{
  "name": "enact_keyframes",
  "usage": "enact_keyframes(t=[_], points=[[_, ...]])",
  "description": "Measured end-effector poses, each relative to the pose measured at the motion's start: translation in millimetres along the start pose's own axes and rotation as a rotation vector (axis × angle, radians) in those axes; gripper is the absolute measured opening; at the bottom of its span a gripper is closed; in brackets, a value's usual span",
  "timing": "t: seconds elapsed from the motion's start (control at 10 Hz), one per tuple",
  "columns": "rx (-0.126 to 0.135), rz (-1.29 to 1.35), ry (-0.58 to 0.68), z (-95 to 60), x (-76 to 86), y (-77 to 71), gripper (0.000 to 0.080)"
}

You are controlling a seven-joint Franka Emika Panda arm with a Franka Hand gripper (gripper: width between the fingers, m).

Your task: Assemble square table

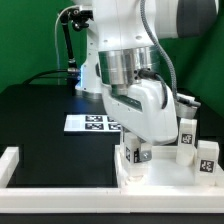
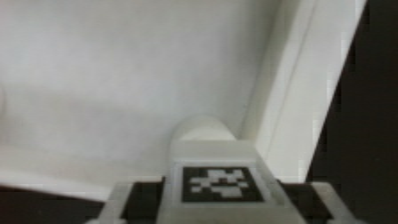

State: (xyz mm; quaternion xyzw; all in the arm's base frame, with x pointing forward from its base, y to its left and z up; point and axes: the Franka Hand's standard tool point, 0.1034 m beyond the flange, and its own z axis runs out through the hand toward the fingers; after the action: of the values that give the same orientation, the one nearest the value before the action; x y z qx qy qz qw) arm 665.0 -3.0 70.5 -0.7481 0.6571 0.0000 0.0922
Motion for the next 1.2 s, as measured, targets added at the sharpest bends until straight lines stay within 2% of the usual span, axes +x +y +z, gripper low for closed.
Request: enact_keyframes(t=[0.1,0.3,0.4,0.5,0.6,0.7,0.9,1.2], points=[[0.019,0.114,-0.006,1.2,-0.8,-0.4,0.0284],[0.028,0.262,-0.018,2.1,-1.8,-0.6,0.0284],[0.027,0.239,-0.017,2.1,-1.7,-0.6,0.036],[0.005,0.16,-0.017,1.5,-3.7,1.5,0.036],[-0.051,0.003,-0.023,-4.5,-8.7,4.2,0.0494],[-0.047,-0.14,-0.032,-11.5,-9.4,0.1,0.0615],[-0.038,-0.309,-0.025,-14.9,-13.8,3.5,0.064],[-0.039,-0.503,-0.027,-13.1,-11.4,4.3,0.0649]])
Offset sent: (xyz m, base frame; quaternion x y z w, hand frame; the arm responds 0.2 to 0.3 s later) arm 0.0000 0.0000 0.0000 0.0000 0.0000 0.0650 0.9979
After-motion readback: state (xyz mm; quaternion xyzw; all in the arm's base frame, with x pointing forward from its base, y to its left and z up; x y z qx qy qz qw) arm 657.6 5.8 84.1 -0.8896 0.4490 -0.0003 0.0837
